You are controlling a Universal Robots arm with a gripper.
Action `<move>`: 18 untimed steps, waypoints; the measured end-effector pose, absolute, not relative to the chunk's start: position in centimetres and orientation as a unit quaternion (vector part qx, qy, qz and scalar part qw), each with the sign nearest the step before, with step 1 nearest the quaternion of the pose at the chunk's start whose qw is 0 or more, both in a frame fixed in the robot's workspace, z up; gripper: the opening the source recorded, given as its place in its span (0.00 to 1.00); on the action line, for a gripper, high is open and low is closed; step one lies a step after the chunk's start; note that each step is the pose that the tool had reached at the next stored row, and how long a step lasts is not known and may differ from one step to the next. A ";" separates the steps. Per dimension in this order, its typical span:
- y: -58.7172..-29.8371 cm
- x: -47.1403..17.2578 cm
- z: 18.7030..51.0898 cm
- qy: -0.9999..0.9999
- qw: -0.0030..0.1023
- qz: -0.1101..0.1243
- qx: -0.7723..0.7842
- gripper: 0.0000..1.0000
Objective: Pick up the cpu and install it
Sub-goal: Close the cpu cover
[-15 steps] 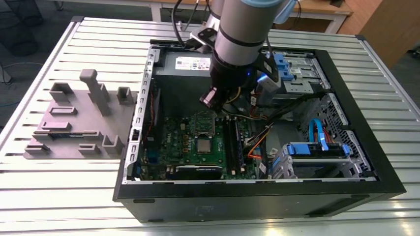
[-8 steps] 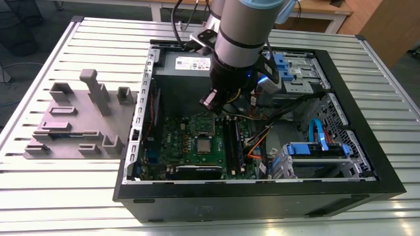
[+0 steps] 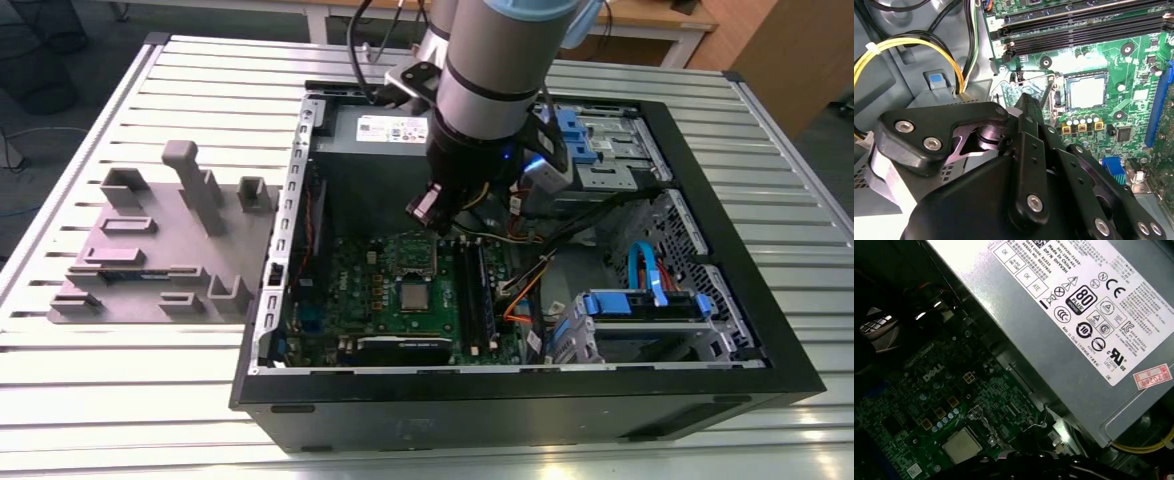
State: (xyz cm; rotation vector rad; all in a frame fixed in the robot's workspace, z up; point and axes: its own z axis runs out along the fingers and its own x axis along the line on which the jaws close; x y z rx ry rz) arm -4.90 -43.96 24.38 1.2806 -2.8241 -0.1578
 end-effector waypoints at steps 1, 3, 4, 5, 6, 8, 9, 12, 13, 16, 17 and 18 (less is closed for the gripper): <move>-44.0 -4.9 24.4 -0.909 0.018 -0.051 0.413 0.10; -44.1 -4.9 24.4 -0.909 0.018 -0.051 0.413 0.10; -44.2 -4.9 24.4 -0.909 0.018 -0.051 0.413 0.10; -44.2 -4.9 24.4 -0.909 0.018 -0.051 0.413 0.10; -44.3 -5.0 24.4 -0.909 0.018 -0.051 0.413 0.10; -44.3 -5.0 24.4 -0.909 0.018 -0.051 0.413 0.10; -44.3 -5.0 24.4 -0.909 0.018 -0.051 0.413 0.10; -44.4 -5.0 24.6 -0.909 0.018 -0.051 0.413 0.10; -44.4 -5.0 24.7 -0.909 0.018 -0.051 0.413 0.10; -44.4 -5.0 24.9 -0.909 0.018 -0.051 0.413 0.10; -44.4 -5.0 24.9 -0.909 0.018 -0.051 0.414 0.10; -44.4 -5.0 24.9 -0.909 0.018 -0.051 0.414 0.10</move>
